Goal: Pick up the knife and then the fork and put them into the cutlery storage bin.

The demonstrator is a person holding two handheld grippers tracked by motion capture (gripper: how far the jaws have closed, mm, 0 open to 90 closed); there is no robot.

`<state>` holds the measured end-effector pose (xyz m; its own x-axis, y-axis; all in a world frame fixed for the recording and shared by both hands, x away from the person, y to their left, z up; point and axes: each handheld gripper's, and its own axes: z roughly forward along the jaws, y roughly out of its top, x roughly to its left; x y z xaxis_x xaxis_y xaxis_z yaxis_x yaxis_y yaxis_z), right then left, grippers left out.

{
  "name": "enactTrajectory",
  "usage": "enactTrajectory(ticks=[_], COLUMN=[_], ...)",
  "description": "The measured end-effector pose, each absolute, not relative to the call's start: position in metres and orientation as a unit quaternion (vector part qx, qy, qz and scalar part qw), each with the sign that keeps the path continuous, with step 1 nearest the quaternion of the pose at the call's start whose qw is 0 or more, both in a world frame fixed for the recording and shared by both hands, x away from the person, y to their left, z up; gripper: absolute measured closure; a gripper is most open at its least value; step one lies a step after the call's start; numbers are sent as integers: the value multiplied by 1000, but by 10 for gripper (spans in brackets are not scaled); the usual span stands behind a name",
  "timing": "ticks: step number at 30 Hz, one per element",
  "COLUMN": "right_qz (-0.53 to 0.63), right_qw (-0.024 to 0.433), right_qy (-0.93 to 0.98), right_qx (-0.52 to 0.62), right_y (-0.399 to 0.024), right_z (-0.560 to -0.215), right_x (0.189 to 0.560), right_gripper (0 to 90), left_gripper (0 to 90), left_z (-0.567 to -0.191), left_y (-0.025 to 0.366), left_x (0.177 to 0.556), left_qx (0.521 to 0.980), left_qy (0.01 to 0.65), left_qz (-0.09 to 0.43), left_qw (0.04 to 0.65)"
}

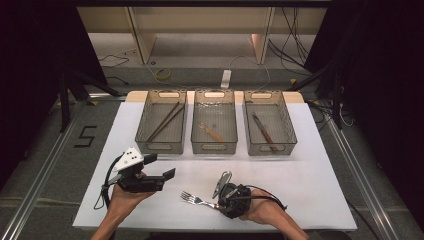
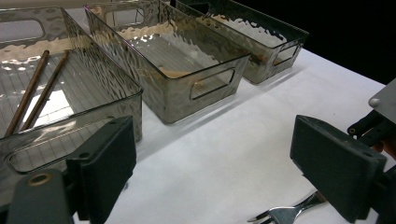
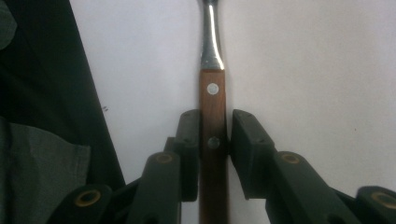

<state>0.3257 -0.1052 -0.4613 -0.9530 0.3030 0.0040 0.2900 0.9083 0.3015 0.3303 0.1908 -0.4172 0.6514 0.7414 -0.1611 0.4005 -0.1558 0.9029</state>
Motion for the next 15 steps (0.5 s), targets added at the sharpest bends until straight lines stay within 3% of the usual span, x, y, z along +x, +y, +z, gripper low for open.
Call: enactTrajectory(ticks=[15], right_qz=[145], right_qw=[16], right_qy=[977], right_qx=[157], right_y=[-102], right_z=[-461], right_x=[328], right_gripper=[769], left_gripper=[139], left_z=[-417], left_y=[192], left_x=[329], left_qx=[743], left_qy=[383], left_qz=[165], left_qw=[524])
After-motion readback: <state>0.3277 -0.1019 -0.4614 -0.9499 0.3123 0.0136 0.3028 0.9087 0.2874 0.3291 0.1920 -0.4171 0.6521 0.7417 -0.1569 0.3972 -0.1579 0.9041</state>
